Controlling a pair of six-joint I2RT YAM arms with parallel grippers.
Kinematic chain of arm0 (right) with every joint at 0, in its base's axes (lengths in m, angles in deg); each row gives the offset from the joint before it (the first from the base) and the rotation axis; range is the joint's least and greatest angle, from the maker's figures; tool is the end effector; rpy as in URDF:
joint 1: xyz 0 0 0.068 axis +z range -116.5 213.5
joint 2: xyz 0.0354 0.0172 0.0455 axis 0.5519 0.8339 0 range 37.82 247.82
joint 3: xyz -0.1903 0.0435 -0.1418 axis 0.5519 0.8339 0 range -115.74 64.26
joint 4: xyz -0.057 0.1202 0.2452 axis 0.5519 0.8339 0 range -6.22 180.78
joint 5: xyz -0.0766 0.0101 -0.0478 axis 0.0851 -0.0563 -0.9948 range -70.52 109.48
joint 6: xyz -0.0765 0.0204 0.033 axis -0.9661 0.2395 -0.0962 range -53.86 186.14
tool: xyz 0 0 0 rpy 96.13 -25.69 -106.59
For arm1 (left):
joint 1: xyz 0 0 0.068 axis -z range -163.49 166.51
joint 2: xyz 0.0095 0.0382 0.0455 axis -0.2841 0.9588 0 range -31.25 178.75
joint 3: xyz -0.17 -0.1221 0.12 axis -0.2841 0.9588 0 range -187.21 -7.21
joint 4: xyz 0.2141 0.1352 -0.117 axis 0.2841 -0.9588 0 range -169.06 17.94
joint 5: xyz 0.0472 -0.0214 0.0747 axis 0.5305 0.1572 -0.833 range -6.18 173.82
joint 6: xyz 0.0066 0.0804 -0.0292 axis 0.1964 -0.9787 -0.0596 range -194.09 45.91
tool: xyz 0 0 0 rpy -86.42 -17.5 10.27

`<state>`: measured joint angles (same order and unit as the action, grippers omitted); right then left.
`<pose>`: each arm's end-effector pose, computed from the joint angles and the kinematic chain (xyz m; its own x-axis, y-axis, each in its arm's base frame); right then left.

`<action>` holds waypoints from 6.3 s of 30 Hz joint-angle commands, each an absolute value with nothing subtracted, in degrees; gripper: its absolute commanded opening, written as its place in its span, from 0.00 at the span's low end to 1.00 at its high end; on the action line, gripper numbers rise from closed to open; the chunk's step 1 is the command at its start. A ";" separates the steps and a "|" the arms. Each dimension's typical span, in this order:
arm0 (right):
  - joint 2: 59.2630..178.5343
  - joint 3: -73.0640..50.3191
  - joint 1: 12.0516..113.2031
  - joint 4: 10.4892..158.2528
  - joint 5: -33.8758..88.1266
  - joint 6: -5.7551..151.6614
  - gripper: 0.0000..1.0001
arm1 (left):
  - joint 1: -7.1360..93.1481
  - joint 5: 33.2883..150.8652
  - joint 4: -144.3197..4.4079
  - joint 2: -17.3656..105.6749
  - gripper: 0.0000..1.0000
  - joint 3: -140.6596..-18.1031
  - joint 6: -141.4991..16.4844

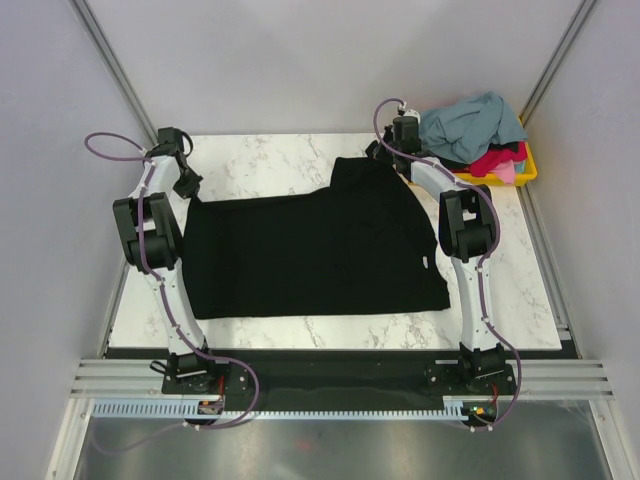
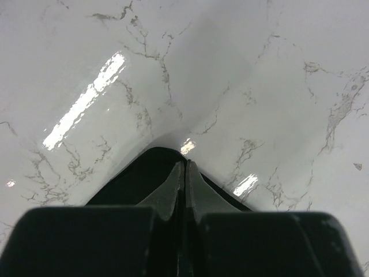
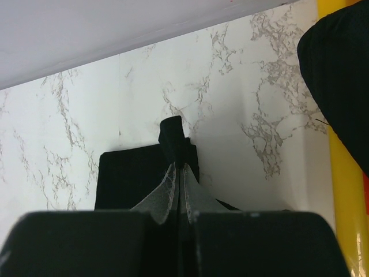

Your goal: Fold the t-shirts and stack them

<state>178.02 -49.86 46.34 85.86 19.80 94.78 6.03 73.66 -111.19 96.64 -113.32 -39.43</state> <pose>0.5778 0.1322 0.1289 -0.5127 0.3747 -0.7725 0.0213 0.9050 0.4249 0.4905 0.1043 0.1242 -0.5571 -0.6723 -0.4875 -0.7053 0.6929 -0.1497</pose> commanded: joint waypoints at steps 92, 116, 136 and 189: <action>120.06 12.53 53.09 91.59 19.40 91.54 0.73 | -2.67 85.49 -109.68 49.71 0.69 -72.26 -45.52; 141.53 -1.83 60.04 97.13 8.68 89.43 0.10 | 2.01 88.47 -107.74 46.27 0.64 -70.58 -45.96; 138.45 -5.96 61.36 98.36 5.16 88.02 0.39 | 2.01 88.73 -107.48 45.39 0.61 -69.97 -45.96; 137.14 -2.98 63.29 101.09 7.09 90.39 0.00 | 2.09 89.09 -107.22 45.21 0.61 -70.32 -45.96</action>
